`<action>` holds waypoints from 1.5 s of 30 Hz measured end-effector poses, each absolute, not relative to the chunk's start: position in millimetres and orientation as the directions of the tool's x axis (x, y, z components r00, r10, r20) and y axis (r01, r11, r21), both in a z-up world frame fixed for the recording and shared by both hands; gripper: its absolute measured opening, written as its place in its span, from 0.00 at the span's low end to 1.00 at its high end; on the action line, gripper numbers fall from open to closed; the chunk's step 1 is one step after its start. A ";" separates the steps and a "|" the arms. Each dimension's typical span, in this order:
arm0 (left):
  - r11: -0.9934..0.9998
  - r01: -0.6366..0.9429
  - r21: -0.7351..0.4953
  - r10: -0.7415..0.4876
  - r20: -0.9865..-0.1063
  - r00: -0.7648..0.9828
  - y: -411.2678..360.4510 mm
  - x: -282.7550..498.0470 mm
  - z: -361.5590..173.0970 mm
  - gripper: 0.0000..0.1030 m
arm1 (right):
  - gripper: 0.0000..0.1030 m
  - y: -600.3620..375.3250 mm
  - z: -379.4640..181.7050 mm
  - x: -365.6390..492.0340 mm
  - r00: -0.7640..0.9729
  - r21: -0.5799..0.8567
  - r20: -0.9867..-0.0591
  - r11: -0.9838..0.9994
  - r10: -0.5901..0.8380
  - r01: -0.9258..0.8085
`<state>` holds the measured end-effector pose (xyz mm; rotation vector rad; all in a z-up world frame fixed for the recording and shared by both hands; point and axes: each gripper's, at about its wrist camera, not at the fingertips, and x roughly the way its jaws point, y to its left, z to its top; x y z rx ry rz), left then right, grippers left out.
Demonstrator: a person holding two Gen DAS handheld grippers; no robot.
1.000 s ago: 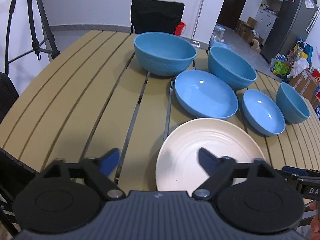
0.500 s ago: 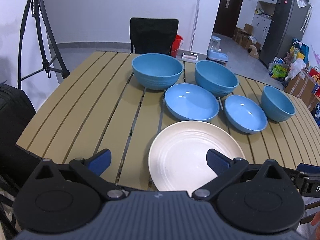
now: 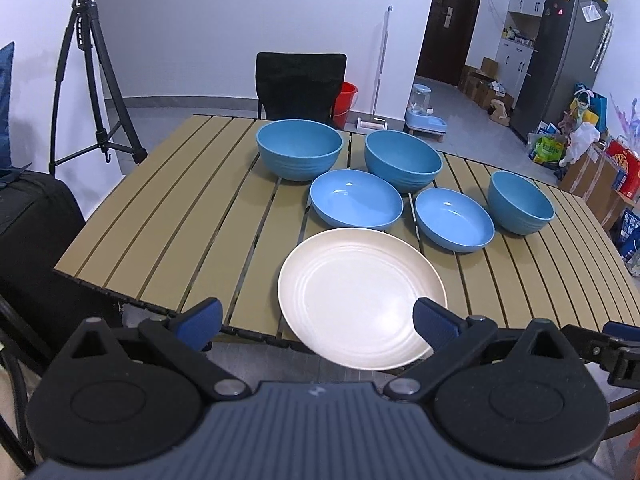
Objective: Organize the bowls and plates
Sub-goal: 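Withdraw both grippers and move them toward the shallow blue plates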
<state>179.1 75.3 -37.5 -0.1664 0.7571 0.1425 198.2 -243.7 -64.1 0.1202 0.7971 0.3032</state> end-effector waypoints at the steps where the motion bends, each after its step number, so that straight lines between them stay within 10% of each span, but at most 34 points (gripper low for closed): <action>1: 0.977 -0.189 -0.100 0.069 -0.690 0.721 74.5 176.7 -36.2 1.00 | 1.00 -246.6 -62.4 194.8 0.664 0.217 -0.680 0.951 0.310 -0.222; 45: 0.991 -0.117 -0.060 0.049 -0.660 0.749 14.1 262.7 -8.4 1.00 | 1.00 -313.7 -62.6 265.7 0.704 0.258 -0.643 0.951 0.301 -0.171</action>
